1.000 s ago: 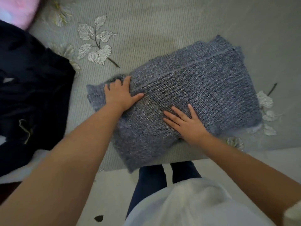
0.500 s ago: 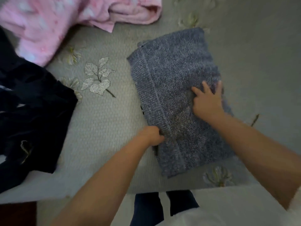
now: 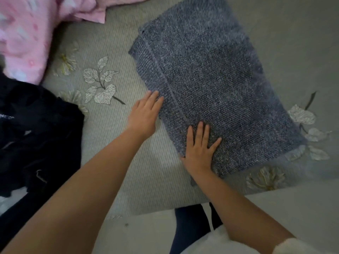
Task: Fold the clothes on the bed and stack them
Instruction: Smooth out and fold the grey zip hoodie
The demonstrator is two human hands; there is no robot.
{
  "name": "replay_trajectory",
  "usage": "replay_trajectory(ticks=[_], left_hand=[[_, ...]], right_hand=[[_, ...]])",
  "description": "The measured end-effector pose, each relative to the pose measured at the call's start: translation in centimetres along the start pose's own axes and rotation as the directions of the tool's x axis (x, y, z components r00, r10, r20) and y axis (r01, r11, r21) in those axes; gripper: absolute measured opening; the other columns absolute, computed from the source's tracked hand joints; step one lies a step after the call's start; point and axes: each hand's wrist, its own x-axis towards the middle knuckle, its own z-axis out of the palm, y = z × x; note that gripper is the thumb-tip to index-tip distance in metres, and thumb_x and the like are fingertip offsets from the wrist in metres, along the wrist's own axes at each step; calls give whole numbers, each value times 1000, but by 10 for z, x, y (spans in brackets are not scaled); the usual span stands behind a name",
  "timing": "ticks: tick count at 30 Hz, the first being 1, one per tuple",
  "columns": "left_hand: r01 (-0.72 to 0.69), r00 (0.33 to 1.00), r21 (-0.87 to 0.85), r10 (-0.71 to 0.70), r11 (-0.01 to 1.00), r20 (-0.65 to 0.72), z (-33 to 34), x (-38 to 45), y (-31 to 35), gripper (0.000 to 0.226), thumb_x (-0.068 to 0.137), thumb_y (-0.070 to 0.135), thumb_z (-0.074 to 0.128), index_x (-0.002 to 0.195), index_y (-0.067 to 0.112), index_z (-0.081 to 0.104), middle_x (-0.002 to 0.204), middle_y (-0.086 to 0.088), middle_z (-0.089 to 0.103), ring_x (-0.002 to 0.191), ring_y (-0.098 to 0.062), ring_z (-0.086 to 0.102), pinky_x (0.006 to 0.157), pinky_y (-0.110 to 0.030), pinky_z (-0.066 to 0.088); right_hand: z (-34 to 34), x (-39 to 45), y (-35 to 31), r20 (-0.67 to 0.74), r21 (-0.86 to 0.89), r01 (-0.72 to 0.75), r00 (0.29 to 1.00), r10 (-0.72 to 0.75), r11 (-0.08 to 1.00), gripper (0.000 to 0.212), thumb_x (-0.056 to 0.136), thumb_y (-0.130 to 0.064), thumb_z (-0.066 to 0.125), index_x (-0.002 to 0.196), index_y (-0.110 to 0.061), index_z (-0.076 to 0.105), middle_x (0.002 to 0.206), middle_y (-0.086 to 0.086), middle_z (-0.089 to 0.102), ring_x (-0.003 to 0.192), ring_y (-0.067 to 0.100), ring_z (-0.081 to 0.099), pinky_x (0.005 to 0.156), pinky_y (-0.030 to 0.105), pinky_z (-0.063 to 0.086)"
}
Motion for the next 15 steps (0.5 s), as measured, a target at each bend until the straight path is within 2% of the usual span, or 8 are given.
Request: replay_trajectory(ticks=[2,4,5,7,9,11,13,15], left_hand=[[-53,999,16,53,998,11,-3,10,2,80,85,5,49,147,19,0,155,-5,-7,142,-23,-11,114,-39,-1],[-172,983,46,168,984,80,-5,21,6,94,84,24,59,142,26,-15,153,-7,-17,140,-25,-19,111,-40,-11],[-231,968,84,220,969,123,-6,26,9,101,82,34,63,135,30,-23,152,-8,-20,139,-25,-22,110,-40,-15],[-281,954,168,256,945,155,-7,38,17,108,79,45,64,126,31,-33,151,-8,-25,137,-25,-25,107,-40,-20],[-303,950,232,273,924,152,-5,51,32,111,79,50,61,129,26,-34,150,-8,-27,137,-27,-27,103,-42,-23],[-343,937,267,309,901,161,0,65,54,109,80,55,57,137,21,-29,150,-9,-26,137,-30,-26,102,-46,-24],[-312,946,238,277,920,167,5,78,77,110,77,63,54,142,17,-23,151,-10,-24,137,-33,-25,105,-52,-20],[-230,965,201,197,952,173,8,87,92,115,73,70,52,143,14,-20,151,-11,-23,137,-34,-23,106,-56,-16]], right_hand=[[-12,-3,20,-7,-24,55,998,-55,998,102,83,-40,61,133,-22,-27,136,11,-36,136,38,-20,92,68,-18],[-36,-5,49,-62,-157,134,987,-146,978,100,64,-29,81,142,-15,20,148,17,8,135,41,25,93,75,11],[-48,-5,69,-93,-238,172,976,-198,956,97,49,-25,88,134,-10,44,142,21,34,124,42,43,86,76,22],[-74,-1,119,-90,-379,186,967,-237,906,94,35,-19,92,122,-6,57,129,21,52,113,41,54,79,77,26],[-103,11,160,-42,-451,107,989,-141,886,103,52,-19,87,139,-18,33,147,12,31,131,36,37,93,75,17],[-114,21,190,-39,-448,-20,999,3,894,100,78,-31,68,141,-28,-10,150,2,-18,143,29,-2,102,67,-4],[-113,30,200,8,-451,-40,999,49,892,100,86,-41,55,136,-23,-30,129,6,-52,134,30,-32,104,63,-13],[-109,36,194,114,-385,44,993,1,922,106,85,-54,49,121,-21,-45,114,7,-62,114,33,-54,102,59,-20]])
